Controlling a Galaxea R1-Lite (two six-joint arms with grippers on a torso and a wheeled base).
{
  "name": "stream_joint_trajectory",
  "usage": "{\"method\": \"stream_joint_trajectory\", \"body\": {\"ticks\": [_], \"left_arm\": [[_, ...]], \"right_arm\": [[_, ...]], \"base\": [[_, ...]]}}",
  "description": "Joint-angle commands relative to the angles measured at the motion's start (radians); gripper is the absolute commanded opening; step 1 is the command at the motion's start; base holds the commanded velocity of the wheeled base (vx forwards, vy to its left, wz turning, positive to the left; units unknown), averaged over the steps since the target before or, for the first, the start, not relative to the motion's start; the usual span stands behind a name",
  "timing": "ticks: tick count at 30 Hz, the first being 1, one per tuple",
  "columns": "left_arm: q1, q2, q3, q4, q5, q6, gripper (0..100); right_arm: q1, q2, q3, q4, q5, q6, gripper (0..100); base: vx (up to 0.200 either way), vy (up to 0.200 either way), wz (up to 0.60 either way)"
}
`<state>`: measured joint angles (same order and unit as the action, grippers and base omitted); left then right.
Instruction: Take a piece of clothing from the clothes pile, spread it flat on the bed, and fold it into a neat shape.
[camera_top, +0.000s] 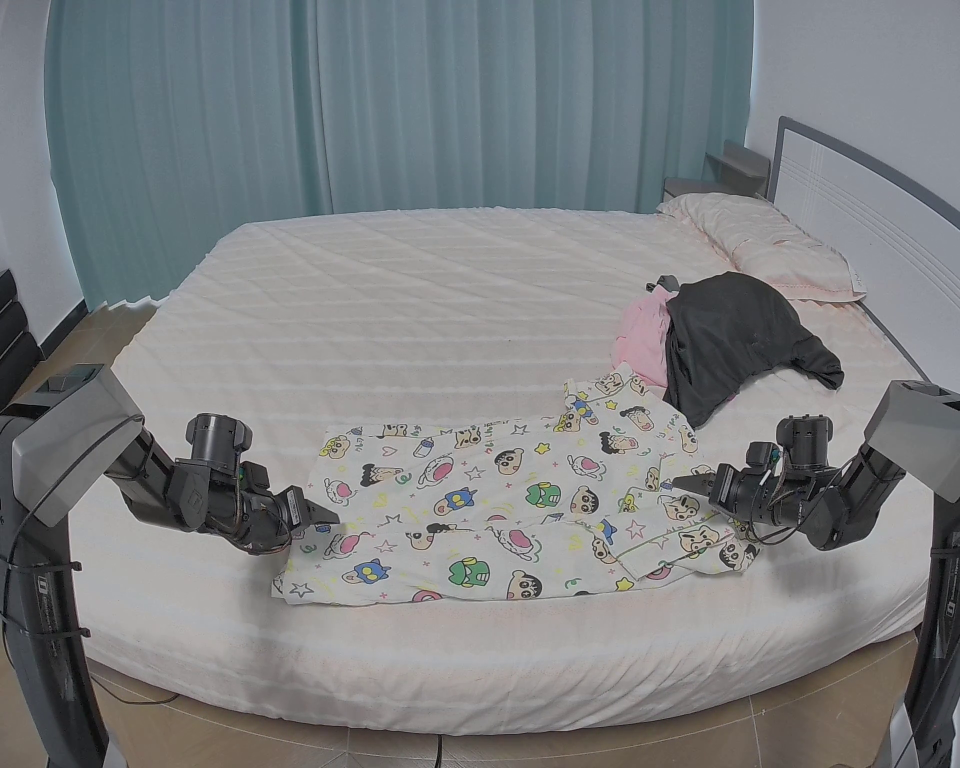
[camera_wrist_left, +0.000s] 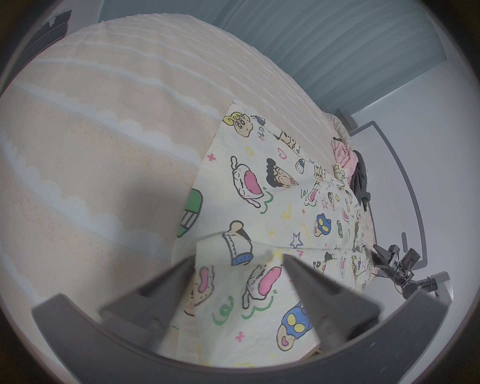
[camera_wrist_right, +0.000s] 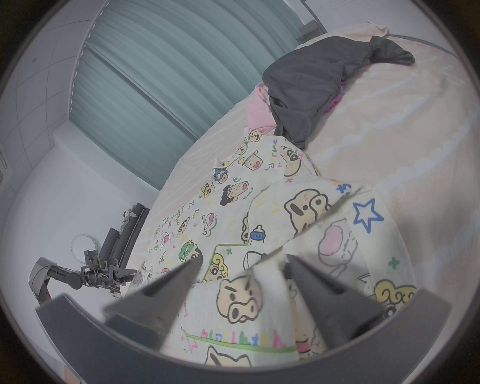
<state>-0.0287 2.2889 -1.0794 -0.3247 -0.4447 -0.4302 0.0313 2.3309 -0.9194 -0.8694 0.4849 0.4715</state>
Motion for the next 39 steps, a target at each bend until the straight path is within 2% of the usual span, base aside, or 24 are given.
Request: {"method": "stream_joint_trajectory", "body": {"ticks": [1, 7, 10, 11, 17, 19, 24, 28, 39], "left_arm": [[0.003, 0.001, 0.001, 0.001, 0.0, -0.001, 100], [0.026, -0.057, 0.003, 0.033, 0.0, -0.012, 100], [0.043, -0.123, 0.01, 0.076, -0.002, -0.022, 100], [0.043, -0.123, 0.01, 0.076, -0.002, -0.022, 100], [0.058, -0.217, 0.085, 0.088, -0.012, -0.105, 100], [0.056, -0.232, 0.107, 0.085, -0.011, -0.124, 100], [0.05, -0.255, 0.142, 0.085, -0.011, -0.214, 100], [0.05, -0.25, 0.17, 0.085, -0.011, -0.249, 100], [0.05, -0.256, 0.188, 0.085, -0.011, -0.252, 100]], "right_arm": [[-0.005, 0.005, 0.002, 0.0, -0.008, 0.003, 100], [-0.024, -0.038, 0.016, -0.002, -0.068, 0.035, 100], [-0.025, -0.104, 0.042, 0.001, -0.154, 0.136, 100], [-0.025, -0.104, 0.042, 0.001, -0.154, 0.136, 100], [-0.005, -0.206, 0.182, -0.002, -0.37, 0.254, 100], [0.001, -0.223, 0.2, -0.01, -0.407, 0.302, 100], [0.007, -0.251, 0.252, -0.014, -0.416, 0.366, 100], [0.016, -0.255, 0.264, -0.016, -0.422, 0.394, 100], [0.05, -0.295, 0.31, -0.014, -0.414, 0.4, 100]], "base": [[0.0, 0.0, 0.0], [0.0, 0.0, 0.0], [0.0, 0.0, 0.0], [0.0, 0.0, 0.0], [0.0, 0.0, 0.0], [0.0, 0.0, 0.0], [0.2, 0.0, 0.0], [0.2, 0.0, 0.0], [0.2, 0.0, 0.0]]}}
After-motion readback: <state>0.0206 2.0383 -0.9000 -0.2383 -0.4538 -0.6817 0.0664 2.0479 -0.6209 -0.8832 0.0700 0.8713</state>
